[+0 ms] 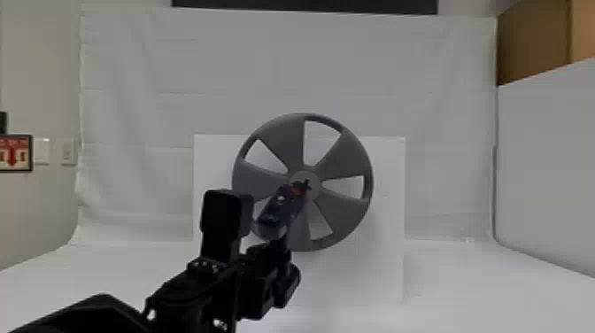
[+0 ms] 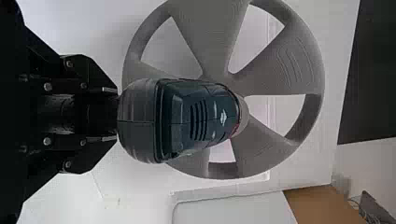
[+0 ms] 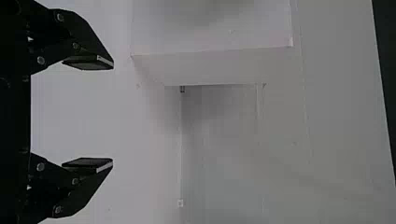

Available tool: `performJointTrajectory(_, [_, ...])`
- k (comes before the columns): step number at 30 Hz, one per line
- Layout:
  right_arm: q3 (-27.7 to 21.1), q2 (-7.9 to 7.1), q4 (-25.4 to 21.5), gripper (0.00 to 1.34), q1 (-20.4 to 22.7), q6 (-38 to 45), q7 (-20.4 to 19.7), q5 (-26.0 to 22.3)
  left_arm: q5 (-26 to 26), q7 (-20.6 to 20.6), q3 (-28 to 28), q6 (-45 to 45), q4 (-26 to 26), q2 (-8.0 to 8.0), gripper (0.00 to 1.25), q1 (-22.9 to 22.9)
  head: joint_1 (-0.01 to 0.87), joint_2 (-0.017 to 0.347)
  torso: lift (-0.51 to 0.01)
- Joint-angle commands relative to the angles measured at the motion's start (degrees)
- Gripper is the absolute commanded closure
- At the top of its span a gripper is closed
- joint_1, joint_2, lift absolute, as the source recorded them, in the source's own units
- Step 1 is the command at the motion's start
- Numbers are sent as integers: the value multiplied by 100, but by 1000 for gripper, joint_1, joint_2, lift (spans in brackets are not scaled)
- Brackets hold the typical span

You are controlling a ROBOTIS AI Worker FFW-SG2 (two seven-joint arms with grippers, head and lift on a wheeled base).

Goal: Grasp the drill and bring into the middle of wheel

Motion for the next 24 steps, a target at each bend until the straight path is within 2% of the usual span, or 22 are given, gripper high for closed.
performJointTrajectory(1, [0, -3, 0, 518, 0, 0, 0, 0, 1, 1, 1, 0, 0, 0, 1219, 0, 0, 0, -406])
performJointTrajectory(13, [-9, -11, 0, 519, 18, 9, 0, 0, 71, -131, 36, 0, -27, 0, 1219, 35, 0, 0, -406])
performJointTrajectory(19, [-17, -11, 0, 519, 18, 9, 0, 9, 97, -202, 115, 0, -308, 9, 1219, 141, 0, 0, -406])
performJointTrajectory(24, [-26, -11, 0, 519, 26, 9, 0, 9, 132, -413, 264, -44, -457, 53, 1219, 255, 0, 0, -406])
